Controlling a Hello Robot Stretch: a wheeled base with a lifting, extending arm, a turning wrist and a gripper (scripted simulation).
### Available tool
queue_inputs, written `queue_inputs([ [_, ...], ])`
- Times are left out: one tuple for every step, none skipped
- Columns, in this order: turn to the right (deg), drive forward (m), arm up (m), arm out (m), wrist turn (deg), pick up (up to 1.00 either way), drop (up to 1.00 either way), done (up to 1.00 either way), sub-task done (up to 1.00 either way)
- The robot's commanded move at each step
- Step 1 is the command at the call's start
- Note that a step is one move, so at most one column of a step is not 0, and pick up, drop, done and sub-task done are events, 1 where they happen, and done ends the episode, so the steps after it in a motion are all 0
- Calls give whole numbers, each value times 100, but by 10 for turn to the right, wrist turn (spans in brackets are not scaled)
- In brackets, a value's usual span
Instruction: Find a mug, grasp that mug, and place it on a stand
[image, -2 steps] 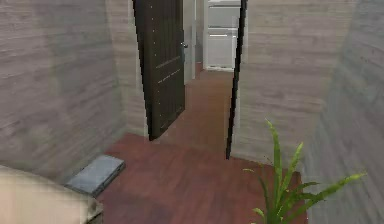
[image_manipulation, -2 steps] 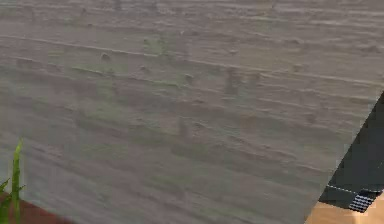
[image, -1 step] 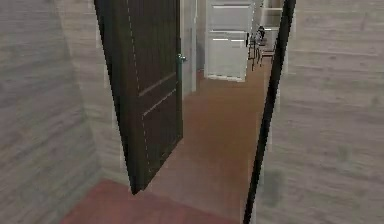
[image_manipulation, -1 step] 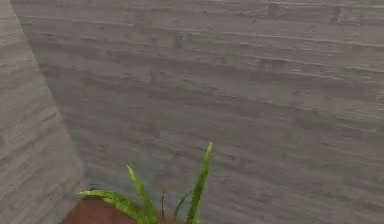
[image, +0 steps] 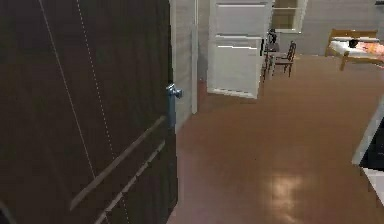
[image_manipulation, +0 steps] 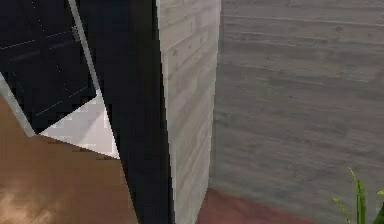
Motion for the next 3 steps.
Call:
queue_inputs([
  [210, 0, 0, 0, 0, 0, 0, 0, 0],
  [0, 30, 0, 0, 0, 0, 0, 0, 0],
  [90, 0, 0, 0, 0, 0, 0, 0, 0],
])
